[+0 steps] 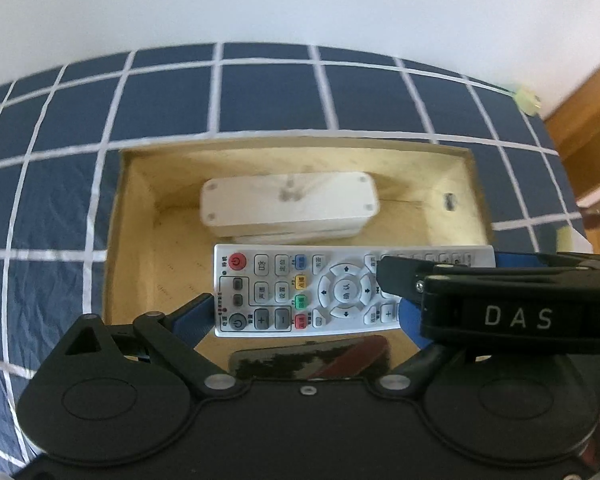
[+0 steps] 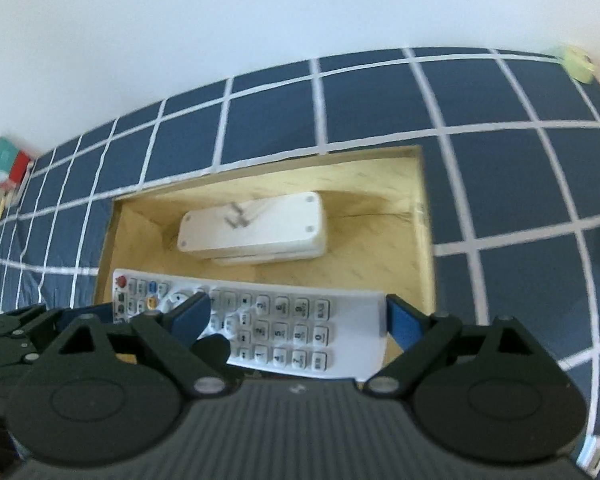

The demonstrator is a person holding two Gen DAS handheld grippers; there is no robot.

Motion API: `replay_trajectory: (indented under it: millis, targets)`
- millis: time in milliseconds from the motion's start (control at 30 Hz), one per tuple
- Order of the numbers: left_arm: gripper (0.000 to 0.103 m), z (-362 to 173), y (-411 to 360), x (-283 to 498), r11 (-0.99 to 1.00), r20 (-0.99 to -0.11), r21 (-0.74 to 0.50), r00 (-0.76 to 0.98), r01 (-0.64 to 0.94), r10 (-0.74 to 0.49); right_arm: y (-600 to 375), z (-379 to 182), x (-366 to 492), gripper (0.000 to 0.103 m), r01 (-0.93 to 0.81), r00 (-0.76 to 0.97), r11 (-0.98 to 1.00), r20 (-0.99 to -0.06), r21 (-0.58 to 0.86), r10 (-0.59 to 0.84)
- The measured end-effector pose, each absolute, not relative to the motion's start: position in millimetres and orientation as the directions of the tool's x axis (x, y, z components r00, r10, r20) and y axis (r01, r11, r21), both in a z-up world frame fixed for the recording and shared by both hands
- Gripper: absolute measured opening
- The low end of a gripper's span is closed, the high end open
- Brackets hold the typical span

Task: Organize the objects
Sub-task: 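Carry the held TV remote with both tools over the cardboard box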

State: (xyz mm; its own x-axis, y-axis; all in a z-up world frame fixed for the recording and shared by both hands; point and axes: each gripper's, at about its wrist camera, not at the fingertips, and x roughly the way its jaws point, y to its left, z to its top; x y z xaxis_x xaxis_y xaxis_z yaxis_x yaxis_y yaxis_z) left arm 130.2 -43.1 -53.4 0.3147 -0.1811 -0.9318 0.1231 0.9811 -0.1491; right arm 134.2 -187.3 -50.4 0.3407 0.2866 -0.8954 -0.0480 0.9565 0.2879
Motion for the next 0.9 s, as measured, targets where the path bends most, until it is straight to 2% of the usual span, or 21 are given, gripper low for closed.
replay_trajectory:
  millis: [300,900]
  targets:
    - [0.096,-88.9,-25.1,151.2,0.988,-0.952,-0.141,0.267,0.055,-0.151,-157.8,-89.8,168.3,0.092,-0.112,0.260,0.949,-0.914,0.293,0.313]
    - [0.096,-144.9,-27.9,179.8,0.991,-0.977,-0.130,0.169,0.028,-0.133,-159.3,-157.4,203.3,0.092,-0.095,0.158,0.943,-0.930,0.320,0.332]
